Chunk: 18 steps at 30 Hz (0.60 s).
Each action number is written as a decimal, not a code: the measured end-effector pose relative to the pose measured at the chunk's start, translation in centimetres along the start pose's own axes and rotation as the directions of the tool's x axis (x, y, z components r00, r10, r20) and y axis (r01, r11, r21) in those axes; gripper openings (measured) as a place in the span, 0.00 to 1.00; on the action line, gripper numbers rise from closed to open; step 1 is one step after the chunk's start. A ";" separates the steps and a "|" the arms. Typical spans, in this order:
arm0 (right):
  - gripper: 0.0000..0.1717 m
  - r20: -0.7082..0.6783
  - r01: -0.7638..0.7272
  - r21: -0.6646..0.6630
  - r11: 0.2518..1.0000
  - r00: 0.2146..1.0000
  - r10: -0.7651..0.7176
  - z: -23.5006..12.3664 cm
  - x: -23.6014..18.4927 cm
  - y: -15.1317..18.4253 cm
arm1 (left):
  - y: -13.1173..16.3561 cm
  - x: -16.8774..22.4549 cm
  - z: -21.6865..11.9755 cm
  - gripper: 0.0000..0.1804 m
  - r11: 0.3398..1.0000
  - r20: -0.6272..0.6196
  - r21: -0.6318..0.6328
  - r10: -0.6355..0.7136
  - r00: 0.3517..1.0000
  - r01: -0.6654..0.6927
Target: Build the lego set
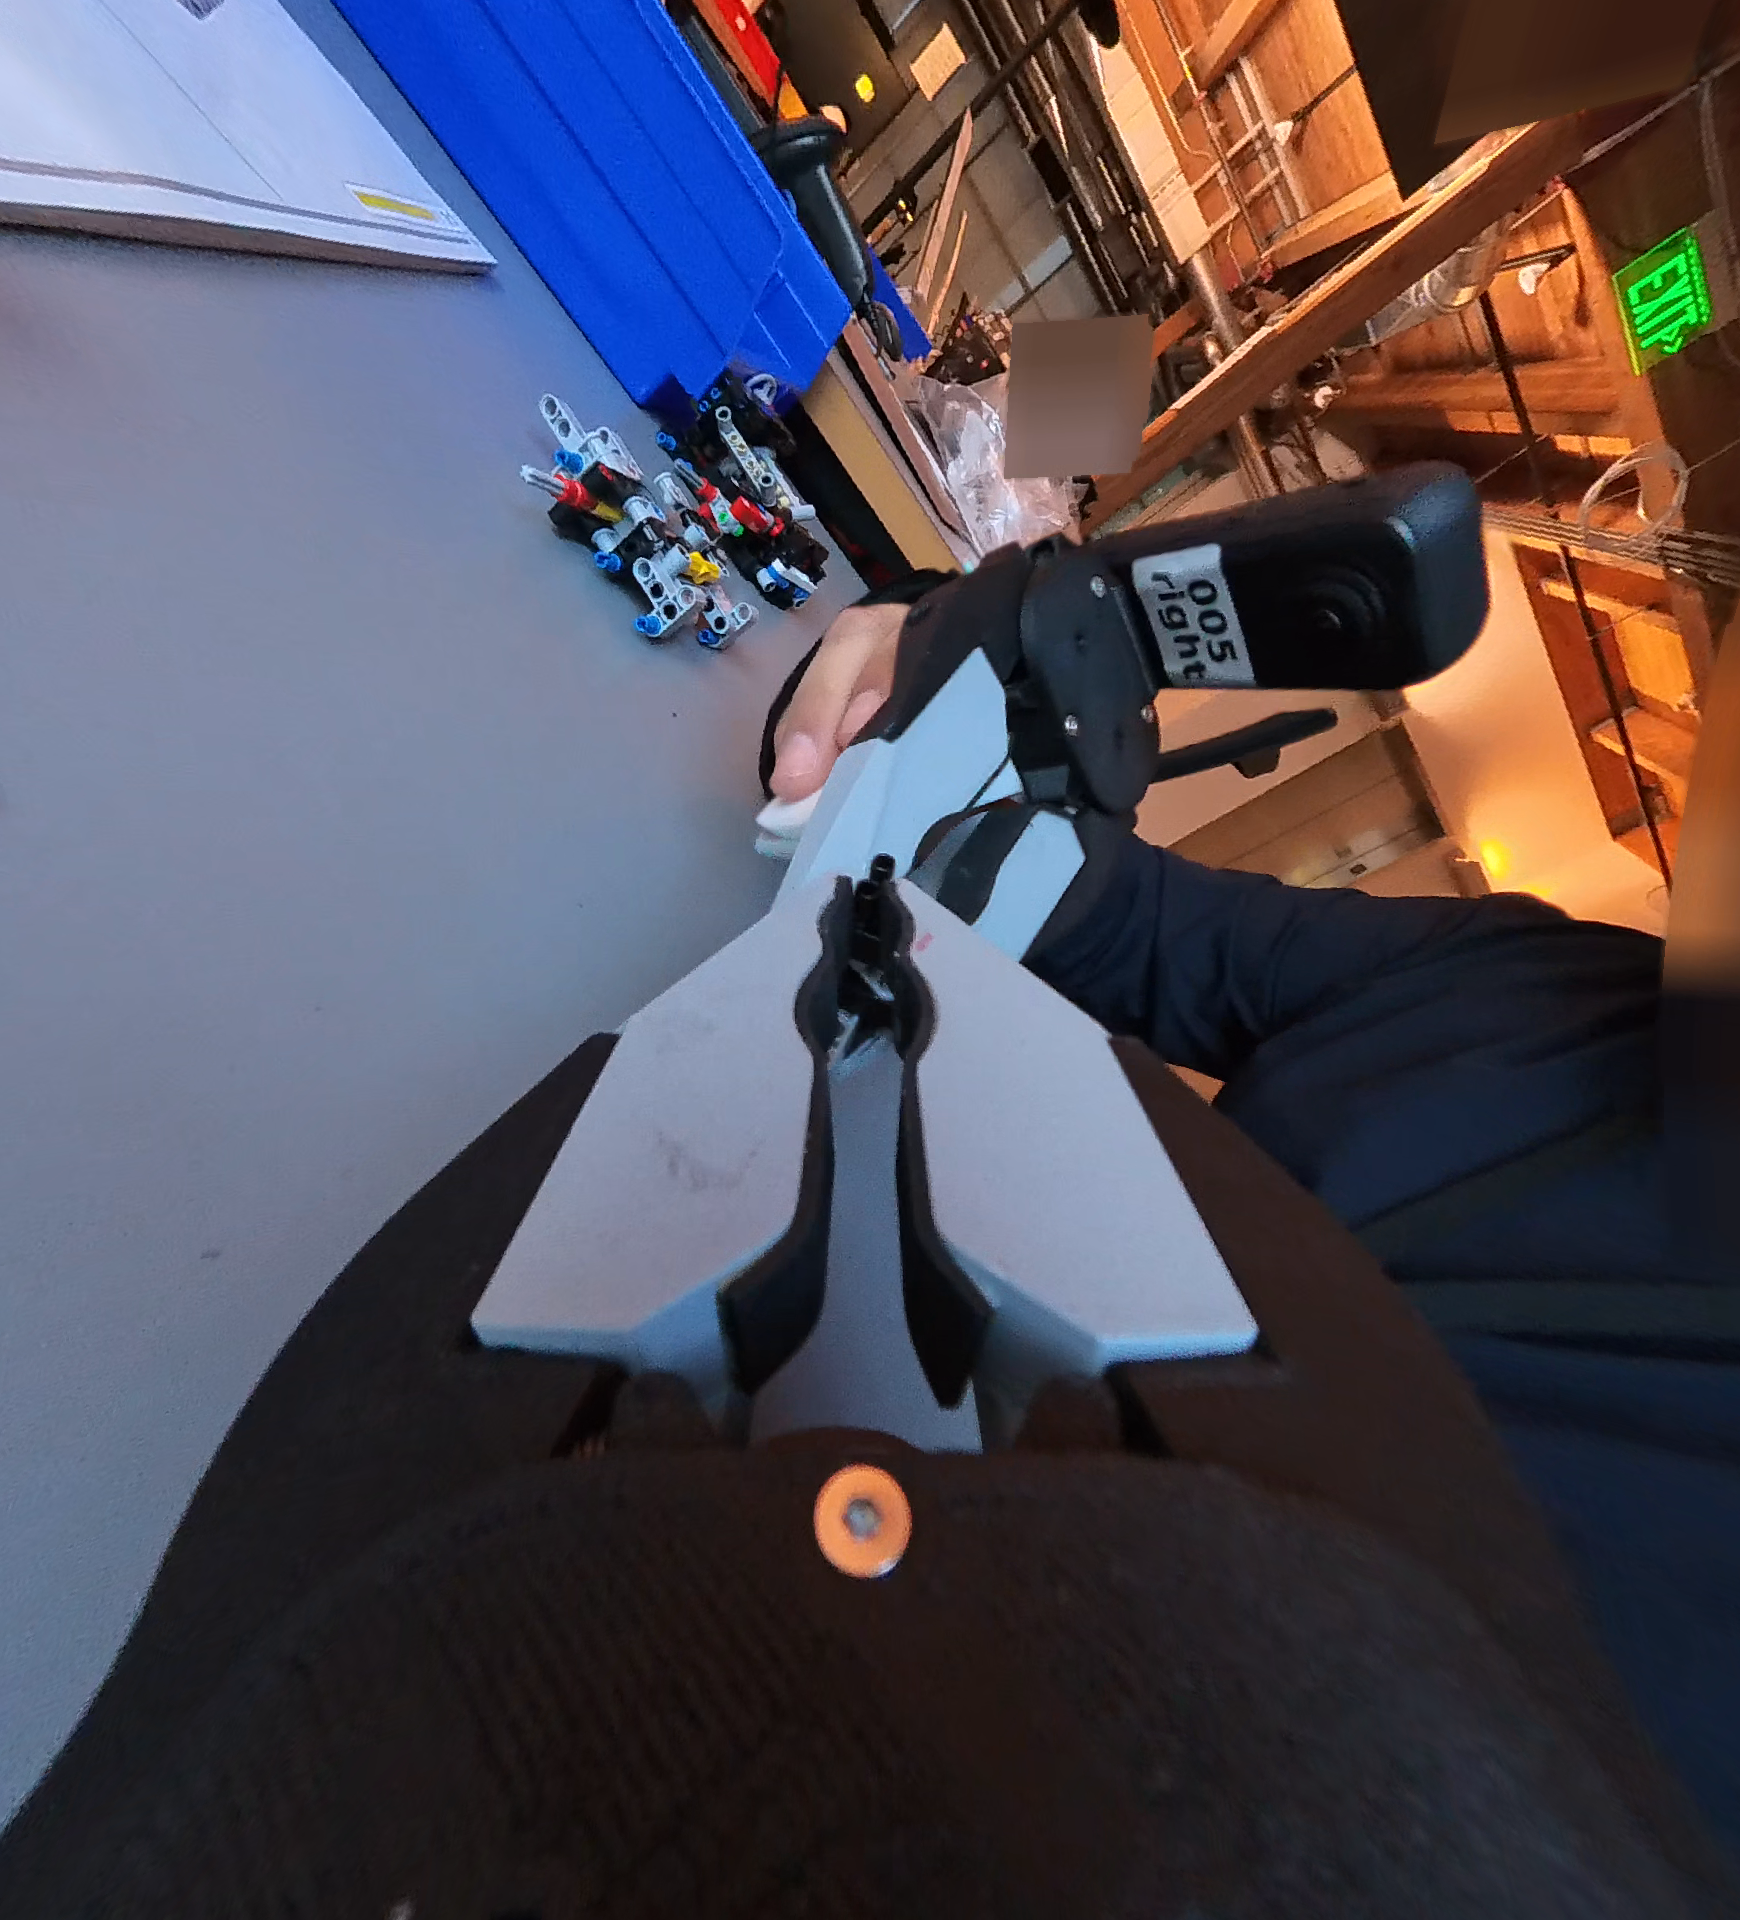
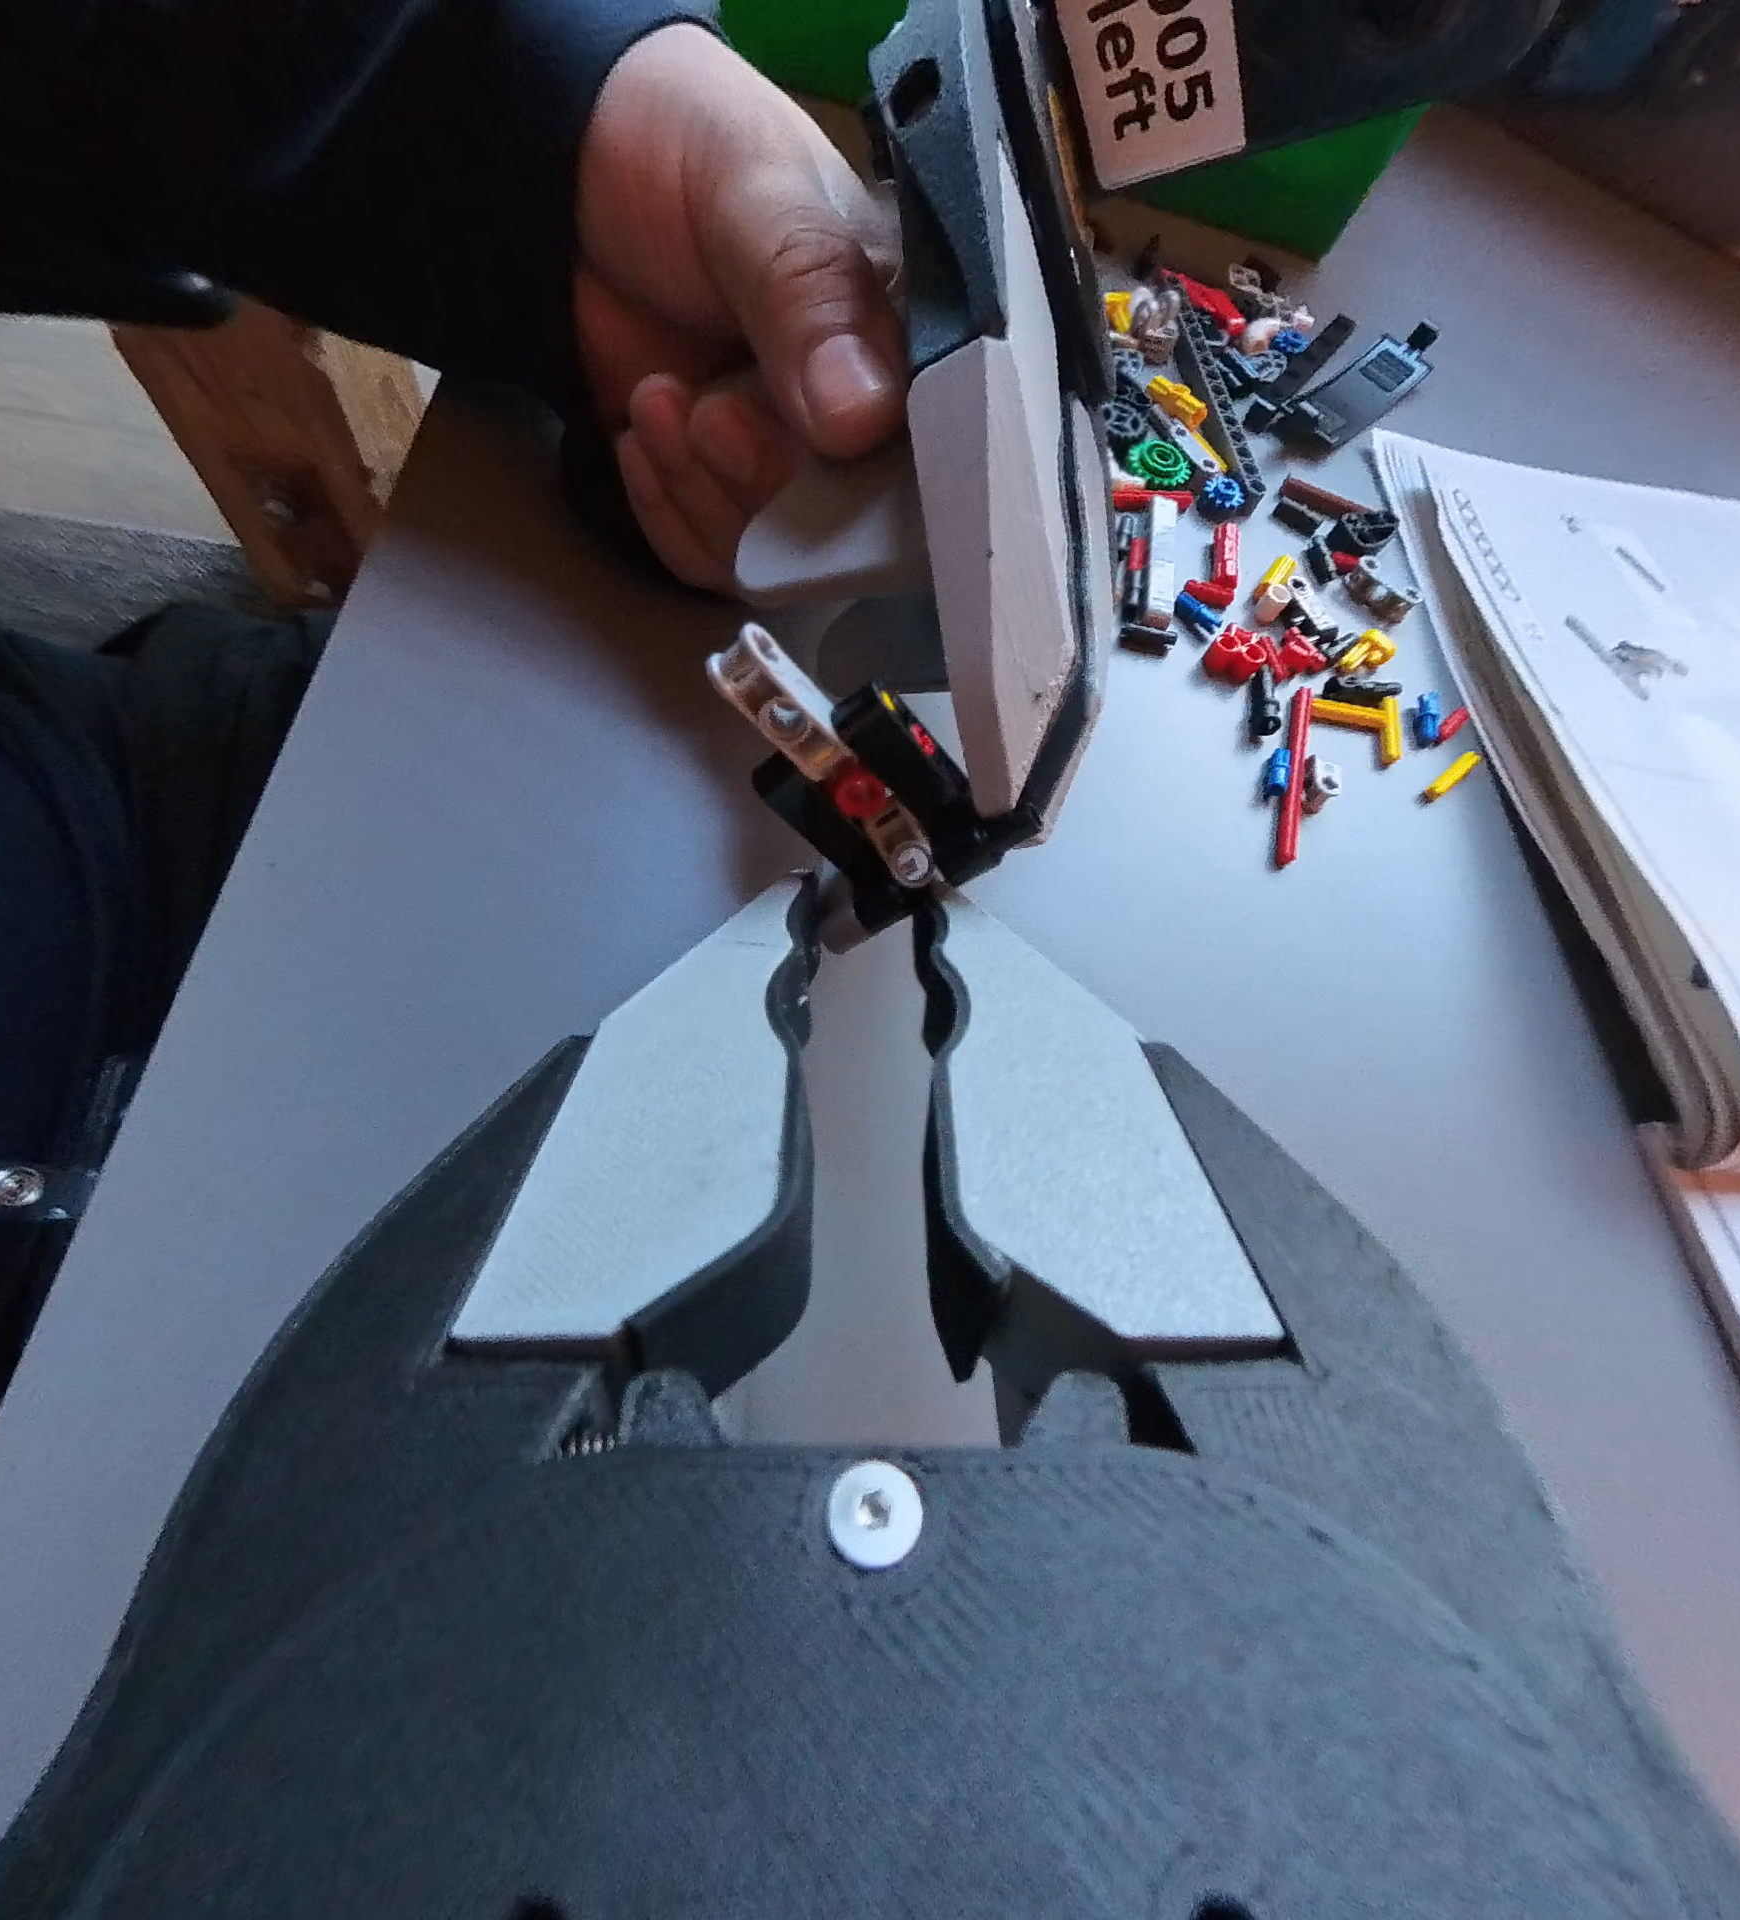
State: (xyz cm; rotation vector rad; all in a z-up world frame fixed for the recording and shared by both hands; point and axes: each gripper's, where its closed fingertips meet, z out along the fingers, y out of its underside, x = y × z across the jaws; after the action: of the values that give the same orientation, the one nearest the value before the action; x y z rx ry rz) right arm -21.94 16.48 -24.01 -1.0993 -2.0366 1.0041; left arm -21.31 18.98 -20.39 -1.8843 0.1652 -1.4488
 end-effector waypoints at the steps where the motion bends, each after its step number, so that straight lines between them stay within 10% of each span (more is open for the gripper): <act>1: 0.08 0.007 -0.022 0.006 1.000 1.000 0.022 0.0 0.0 0.0 | -0.1 -0.1 0.0 0.01 1.000 0.009 0.004 0.007 1.000 -0.007; 8: 0.08 0.053 -0.167 0.032 0.985 0.985 0.165 -0.1 0.9 0.1 | -1.3 -0.5 -0.7 0.09 0.984 0.114 0.049 0.165 0.980 -0.171; 14: 0.02 0.031 -0.228 0.064 0.972 0.974 0.226 -0.7 2.2 0.1 | -0.4 -1.2 -2.4 0.20 0.843 0.292 -0.144 0.537 0.791 -0.519; 18: 0.02 0.073 -0.297 0.034 0.954 0.953 0.294 -0.2 2.4 0.5 | -0.1 -1.5 -2.2 0.04 0.818 0.301 -0.186 0.575 0.761 -0.545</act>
State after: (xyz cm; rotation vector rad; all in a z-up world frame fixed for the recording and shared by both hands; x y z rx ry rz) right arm -22.70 18.85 -23.89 -1.3923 -1.9267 1.2433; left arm -23.76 18.78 -21.27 -1.8998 0.5808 -0.6980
